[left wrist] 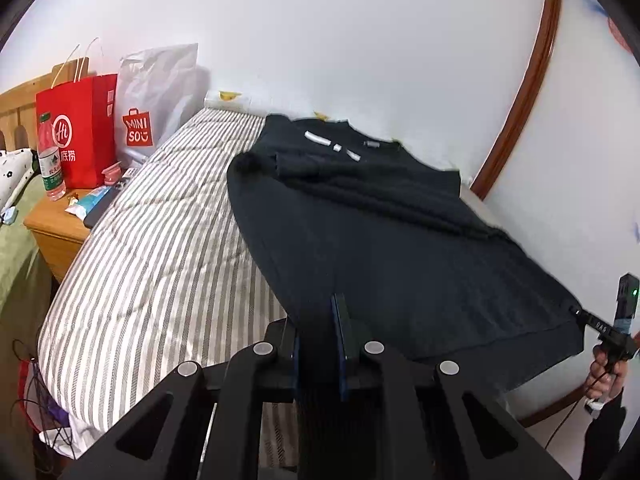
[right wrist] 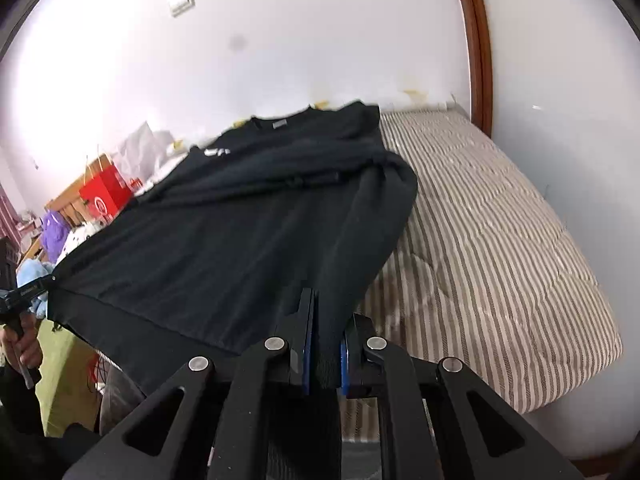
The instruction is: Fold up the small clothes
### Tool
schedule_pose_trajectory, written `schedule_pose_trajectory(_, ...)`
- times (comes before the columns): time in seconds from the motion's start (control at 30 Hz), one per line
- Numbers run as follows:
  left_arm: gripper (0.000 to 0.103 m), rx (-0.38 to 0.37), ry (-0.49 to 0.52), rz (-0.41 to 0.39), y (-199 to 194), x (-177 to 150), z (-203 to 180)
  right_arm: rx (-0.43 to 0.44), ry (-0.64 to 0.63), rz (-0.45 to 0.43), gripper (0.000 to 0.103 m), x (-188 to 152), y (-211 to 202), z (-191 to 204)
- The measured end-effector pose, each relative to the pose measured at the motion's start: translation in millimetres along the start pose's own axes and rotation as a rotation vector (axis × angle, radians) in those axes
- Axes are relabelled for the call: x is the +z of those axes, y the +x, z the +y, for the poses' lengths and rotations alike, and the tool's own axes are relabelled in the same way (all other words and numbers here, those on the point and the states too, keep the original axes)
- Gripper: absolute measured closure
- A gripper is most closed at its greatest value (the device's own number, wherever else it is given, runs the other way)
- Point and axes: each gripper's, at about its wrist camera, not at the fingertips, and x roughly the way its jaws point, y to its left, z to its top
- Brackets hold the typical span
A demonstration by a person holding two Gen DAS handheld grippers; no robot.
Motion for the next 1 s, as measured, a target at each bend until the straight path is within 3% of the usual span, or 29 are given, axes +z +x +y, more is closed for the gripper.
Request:
schedule_pose_trajectory(0.2,0.090,-0.002,0.018,-0.084,1,36,-14,0.041,0.038,-0.071,0.093,30,1,3)
schedule_pose_trajectory(0.33,0.090,0.009,-0.005,-0.114,18,68,-16,0.074,0.097,-0.135,0.093,69,11,-2)
schedule_pose_trajectory(0.67,0.090,0.028,-0.040,-0.170,91,166,-17,0.083,0.157,-0.216,0.093,168,63,-12)
schedule_pose_trajectory(1.0,0.090,0.064,-0.045,-0.180,172,226,-13,0.120,0.255,-0.269,0.093,238,138,-33)
